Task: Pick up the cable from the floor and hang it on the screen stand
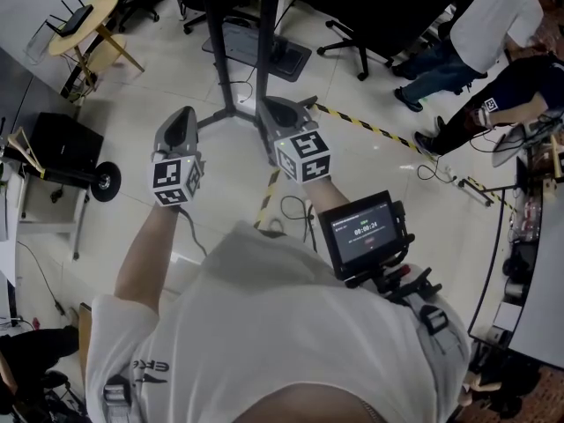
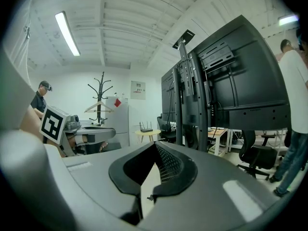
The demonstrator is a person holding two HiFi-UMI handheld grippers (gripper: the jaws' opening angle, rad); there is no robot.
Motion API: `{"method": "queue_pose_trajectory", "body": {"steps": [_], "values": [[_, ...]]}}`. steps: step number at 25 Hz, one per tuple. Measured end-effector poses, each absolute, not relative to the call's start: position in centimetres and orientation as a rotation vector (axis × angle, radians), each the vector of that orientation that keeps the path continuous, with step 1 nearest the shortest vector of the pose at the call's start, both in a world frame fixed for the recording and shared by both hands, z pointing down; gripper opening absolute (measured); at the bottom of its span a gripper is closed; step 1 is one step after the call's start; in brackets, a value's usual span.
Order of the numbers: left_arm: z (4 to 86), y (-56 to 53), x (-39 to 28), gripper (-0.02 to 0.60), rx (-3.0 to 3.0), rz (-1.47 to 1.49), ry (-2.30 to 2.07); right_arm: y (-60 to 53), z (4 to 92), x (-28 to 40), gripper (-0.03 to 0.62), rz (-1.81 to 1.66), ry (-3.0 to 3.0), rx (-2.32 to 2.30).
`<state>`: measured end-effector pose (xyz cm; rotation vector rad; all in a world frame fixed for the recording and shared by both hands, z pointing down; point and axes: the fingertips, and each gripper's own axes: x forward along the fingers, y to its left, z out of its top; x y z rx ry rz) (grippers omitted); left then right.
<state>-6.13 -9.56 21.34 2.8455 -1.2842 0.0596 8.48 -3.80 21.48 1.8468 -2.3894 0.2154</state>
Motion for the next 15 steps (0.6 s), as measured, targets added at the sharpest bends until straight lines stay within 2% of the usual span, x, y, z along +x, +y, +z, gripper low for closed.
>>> {"method": "queue_pose_trajectory", "body": {"steps": [15], "values": [[22.22, -9.19, -5.93, 0.003, 2.853, 0.074, -1.29, -4.02, 21.84, 8.65, 0.012, 0.196, -2.395, 1.828]]}}
